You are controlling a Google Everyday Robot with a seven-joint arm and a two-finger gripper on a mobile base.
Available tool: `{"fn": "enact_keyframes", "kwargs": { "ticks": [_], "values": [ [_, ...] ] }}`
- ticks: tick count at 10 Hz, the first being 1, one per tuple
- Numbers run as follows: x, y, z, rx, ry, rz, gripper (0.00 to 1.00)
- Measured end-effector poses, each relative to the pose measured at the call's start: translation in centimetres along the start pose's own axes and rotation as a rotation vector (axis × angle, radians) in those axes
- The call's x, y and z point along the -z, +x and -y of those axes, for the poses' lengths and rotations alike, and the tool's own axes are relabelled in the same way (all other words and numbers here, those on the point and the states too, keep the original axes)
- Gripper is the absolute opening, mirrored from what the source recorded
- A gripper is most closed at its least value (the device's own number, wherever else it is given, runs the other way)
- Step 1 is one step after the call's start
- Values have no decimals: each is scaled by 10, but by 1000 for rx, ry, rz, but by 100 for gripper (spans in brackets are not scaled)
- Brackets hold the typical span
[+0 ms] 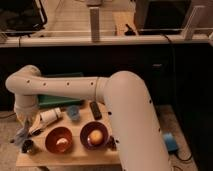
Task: Place towel in metal cup
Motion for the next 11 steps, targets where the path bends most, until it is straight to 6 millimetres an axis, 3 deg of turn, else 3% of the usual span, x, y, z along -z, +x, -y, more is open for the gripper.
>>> {"fn": "enact_keyframes", "kwargs": {
  "ticks": [7, 8, 11],
  "values": [
    [-38, -15, 4, -3, -36, 38, 0],
    [-44, -18, 4, -9, -43, 43, 5],
    [-57, -19, 2, -26, -52, 58, 31]
  ]
}}
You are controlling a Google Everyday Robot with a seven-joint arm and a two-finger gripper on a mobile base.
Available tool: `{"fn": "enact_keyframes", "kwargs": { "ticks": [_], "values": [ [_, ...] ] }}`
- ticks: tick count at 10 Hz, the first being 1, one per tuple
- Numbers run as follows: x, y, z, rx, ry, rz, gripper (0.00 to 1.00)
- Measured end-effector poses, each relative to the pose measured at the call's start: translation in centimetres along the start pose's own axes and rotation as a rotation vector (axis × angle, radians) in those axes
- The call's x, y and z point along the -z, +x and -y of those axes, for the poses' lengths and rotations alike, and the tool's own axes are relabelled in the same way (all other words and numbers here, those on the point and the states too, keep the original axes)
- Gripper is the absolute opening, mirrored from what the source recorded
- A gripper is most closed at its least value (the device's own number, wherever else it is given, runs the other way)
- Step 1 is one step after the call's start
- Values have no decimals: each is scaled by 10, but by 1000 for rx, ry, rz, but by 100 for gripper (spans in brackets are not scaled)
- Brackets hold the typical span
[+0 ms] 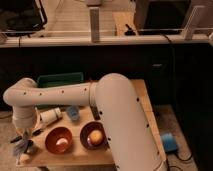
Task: Place towel in metal cup
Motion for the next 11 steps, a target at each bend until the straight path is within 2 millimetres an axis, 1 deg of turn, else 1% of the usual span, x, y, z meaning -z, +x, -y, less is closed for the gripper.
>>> {"fn": "enact_keyframes", "kwargs": {
  "ticks": [1, 3, 4, 5, 11],
  "values": [
    [-6, 0, -1, -7, -1, 11, 44],
    [-12, 3, -3, -21, -2, 27, 62],
    [-16, 3, -2, -28, -4, 38, 74],
    [-17, 4, -1, -34, -3, 45, 79],
    [-22, 9, 0, -107, 1, 96, 80]
  ]
}}
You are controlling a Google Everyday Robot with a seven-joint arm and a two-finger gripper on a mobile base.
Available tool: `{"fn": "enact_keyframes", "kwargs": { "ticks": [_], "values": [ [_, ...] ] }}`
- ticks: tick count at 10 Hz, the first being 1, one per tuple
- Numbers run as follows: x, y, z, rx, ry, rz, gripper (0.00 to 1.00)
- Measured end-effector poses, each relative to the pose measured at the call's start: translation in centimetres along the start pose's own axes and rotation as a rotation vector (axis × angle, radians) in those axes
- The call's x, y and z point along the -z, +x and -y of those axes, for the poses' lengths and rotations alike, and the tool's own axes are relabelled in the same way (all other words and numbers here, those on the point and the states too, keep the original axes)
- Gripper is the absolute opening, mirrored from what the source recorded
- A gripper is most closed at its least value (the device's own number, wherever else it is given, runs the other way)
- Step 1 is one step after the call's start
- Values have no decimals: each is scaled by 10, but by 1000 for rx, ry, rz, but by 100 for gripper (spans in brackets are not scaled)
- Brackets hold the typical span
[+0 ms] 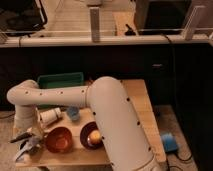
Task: Place towel in metal cup
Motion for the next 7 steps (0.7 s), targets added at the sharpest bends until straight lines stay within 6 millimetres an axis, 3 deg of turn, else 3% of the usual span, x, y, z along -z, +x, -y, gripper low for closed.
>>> {"fn": "enact_keyframes", "kwargs": {
  "ticks": [7],
  "values": [
    [11, -1, 1, -18, 96, 10, 80]
  ]
}}
